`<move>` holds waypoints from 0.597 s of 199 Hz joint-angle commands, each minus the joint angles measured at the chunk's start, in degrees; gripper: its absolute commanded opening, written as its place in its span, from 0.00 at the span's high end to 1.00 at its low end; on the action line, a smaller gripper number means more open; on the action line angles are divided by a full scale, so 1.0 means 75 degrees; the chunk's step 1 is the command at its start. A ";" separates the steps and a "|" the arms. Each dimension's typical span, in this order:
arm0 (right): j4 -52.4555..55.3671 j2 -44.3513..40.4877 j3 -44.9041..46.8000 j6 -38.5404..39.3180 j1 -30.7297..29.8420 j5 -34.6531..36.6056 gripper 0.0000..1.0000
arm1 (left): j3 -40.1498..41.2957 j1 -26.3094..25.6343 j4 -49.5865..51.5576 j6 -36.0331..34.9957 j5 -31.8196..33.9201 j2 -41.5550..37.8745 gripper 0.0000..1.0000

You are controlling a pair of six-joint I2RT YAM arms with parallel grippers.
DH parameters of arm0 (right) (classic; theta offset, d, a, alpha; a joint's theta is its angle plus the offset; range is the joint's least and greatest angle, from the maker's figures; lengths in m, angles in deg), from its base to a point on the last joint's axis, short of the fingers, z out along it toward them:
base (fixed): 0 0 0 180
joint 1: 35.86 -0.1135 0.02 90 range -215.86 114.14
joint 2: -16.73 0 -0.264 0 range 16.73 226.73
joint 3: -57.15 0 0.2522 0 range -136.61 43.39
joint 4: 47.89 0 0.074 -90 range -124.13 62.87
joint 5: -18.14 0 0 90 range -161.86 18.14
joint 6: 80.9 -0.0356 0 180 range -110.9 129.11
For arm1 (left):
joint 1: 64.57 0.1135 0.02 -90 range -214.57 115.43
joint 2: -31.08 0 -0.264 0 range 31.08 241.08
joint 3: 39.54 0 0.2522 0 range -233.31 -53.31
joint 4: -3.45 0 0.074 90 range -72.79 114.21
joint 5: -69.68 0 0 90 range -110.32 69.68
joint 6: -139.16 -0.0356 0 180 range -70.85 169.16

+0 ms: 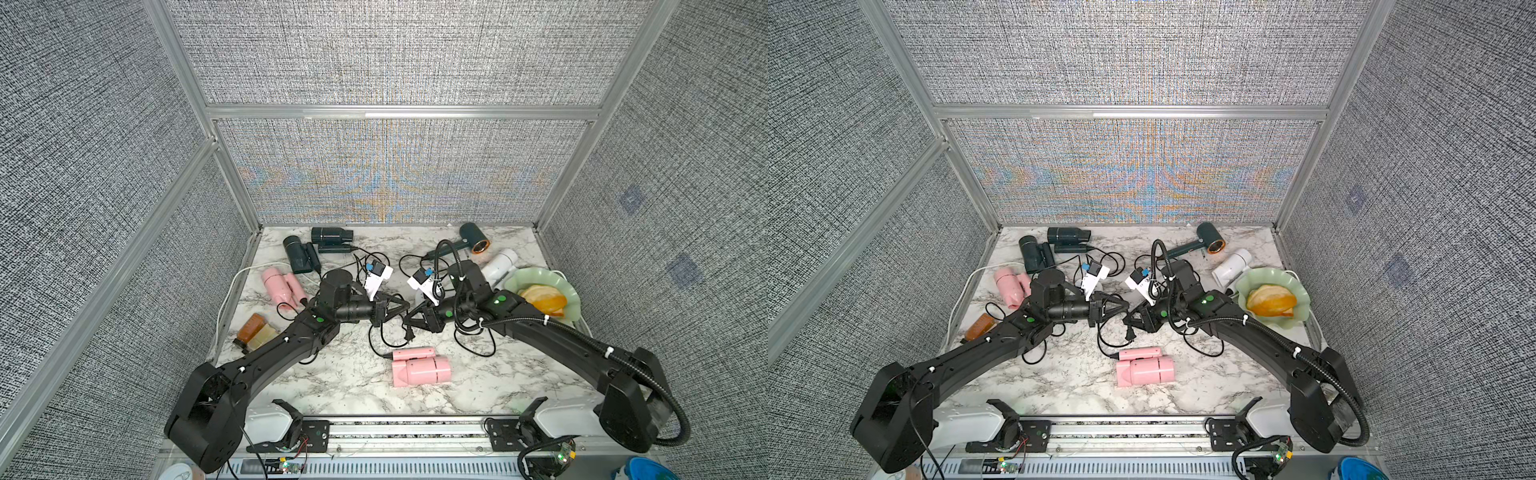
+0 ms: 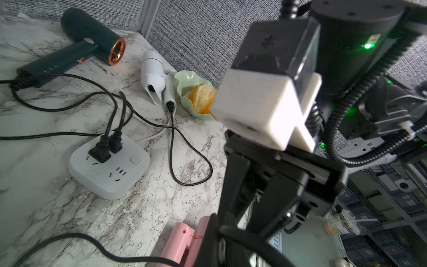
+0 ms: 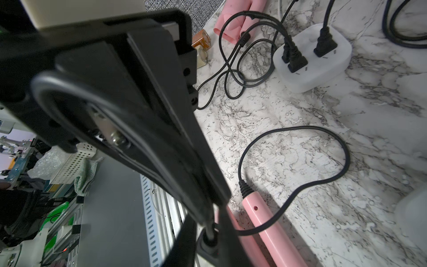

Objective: Charge the blow dryers
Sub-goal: Pick up the plug from the center of the board.

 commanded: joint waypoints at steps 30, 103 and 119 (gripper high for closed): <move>0.0428 -0.0780 0.0312 -0.1154 -0.0040 0.2356 0.55 | -0.0186 -0.0259 0.1264 0.0106 0.2879 -0.0369 1.00; 0.0474 -0.0912 0.0422 -0.3192 -0.0789 0.4418 0.60 | -0.0572 -0.1039 0.1861 0.1326 0.5080 -0.0139 1.00; 0.0461 -0.0655 0.0288 -0.3453 -0.1031 0.4870 0.60 | -0.0611 -0.1179 0.1902 0.1658 0.5356 -0.0045 1.00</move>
